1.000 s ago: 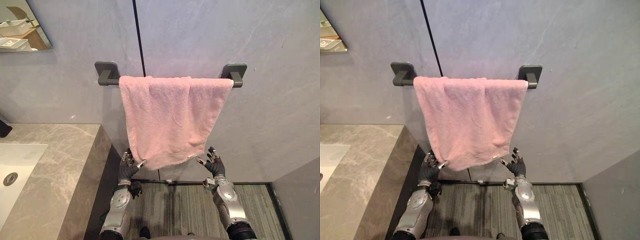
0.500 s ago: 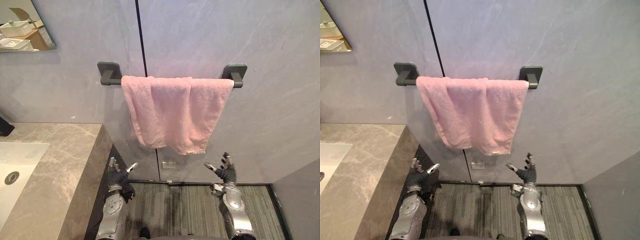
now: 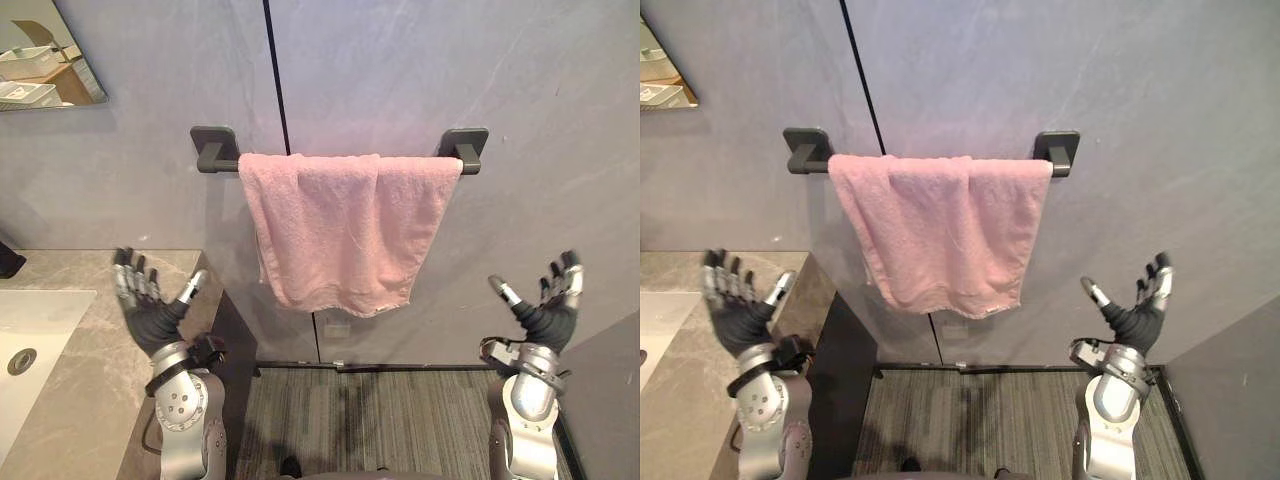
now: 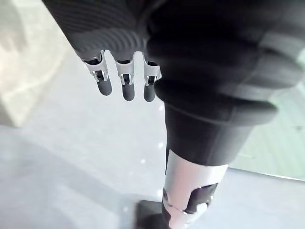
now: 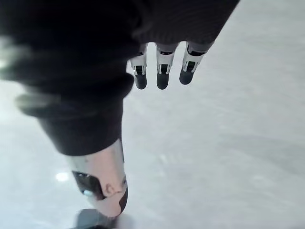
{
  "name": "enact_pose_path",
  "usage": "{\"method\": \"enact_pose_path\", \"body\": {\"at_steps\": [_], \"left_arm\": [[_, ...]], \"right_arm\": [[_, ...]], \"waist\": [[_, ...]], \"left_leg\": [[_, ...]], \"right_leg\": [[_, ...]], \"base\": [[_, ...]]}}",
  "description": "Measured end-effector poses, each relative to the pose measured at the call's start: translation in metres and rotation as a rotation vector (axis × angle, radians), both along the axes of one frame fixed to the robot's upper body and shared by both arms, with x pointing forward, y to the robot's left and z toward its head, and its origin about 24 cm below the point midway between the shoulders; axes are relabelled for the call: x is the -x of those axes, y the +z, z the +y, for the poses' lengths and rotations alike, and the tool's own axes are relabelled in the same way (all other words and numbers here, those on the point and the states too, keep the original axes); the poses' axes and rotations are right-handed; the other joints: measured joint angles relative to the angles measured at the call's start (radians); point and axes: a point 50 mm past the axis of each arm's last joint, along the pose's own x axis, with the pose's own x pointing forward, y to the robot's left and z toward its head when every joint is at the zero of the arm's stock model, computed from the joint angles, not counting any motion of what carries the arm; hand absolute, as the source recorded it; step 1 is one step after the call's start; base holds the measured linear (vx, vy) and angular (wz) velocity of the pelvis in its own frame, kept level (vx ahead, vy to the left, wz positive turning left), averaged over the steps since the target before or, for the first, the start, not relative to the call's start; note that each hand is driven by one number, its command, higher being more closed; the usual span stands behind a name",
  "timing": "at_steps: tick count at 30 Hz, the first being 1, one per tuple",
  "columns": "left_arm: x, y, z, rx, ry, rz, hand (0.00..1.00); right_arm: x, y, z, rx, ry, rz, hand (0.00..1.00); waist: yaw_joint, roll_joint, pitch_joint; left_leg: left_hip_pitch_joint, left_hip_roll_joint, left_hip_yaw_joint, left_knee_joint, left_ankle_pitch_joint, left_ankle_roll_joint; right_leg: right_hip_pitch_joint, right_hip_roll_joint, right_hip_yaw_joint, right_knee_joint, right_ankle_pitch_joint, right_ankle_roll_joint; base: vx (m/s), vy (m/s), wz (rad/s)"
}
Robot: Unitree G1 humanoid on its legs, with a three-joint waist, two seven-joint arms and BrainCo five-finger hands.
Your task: Organize washtable
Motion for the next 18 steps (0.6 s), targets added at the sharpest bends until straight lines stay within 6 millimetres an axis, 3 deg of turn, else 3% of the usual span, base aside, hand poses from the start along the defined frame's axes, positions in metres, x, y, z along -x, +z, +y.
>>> {"method": "enact_pose_path", "body": {"at_steps": [3, 5, 8, 13, 18], "left_arm": [[0.006, 0.023, -0.004, -0.025, -0.008, -0.130, 0.00], [0.007, 0.035, -0.014, -0.033, -0.054, -0.195, 0.00], [0.005, 0.049, -0.033, -0.026, -0.157, -0.283, 0.00], [-0.003, 0.065, -0.073, 0.034, -0.531, -0.425, 0.00], [-0.015, 0.054, -0.099, 0.090, -0.794, -0.399, 0.00]], "right_arm": [[-0.001, 0.031, 0.008, 0.037, 0.037, -0.170, 0.00], [-0.002, 0.054, 0.024, 0.076, 0.135, -0.293, 0.00], [-0.006, 0.071, 0.045, 0.107, 0.287, -0.393, 0.00], [-0.012, 0.088, 0.085, 0.073, 0.622, -0.516, 0.00], [-0.011, 0.088, 0.105, 0.077, 0.873, -0.529, 0.00]], "waist": [[-0.001, 0.003, 0.001], [0.000, 0.008, -0.001], [0.001, 0.011, -0.001], [0.001, 0.013, -0.002], [0.001, 0.023, -0.009]], "left_leg": [[0.009, 0.000, -0.002, 0.000, 0.000, 0.000], [0.014, 0.000, -0.002, 0.000, 0.000, 0.000], [0.017, 0.000, -0.003, 0.000, 0.001, 0.001], [0.022, -0.003, -0.010, 0.000, 0.003, 0.003], [0.022, -0.011, -0.015, -0.001, 0.007, 0.009]], "right_leg": [[0.010, 0.000, -0.002, 0.000, 0.000, 0.000], [0.013, 0.000, -0.002, 0.003, -0.001, 0.001], [0.014, 0.000, -0.003, 0.011, -0.002, 0.001], [0.015, -0.002, -0.007, 0.022, -0.005, 0.002], [0.016, -0.010, -0.012, 0.026, -0.006, 0.003]], "base": [[0.00, 0.000, 0.00], [-0.02, -0.002, 0.00], [-0.04, -0.002, 0.01], [-0.04, 0.001, 0.03], [-0.01, 0.005, 0.03]]}}
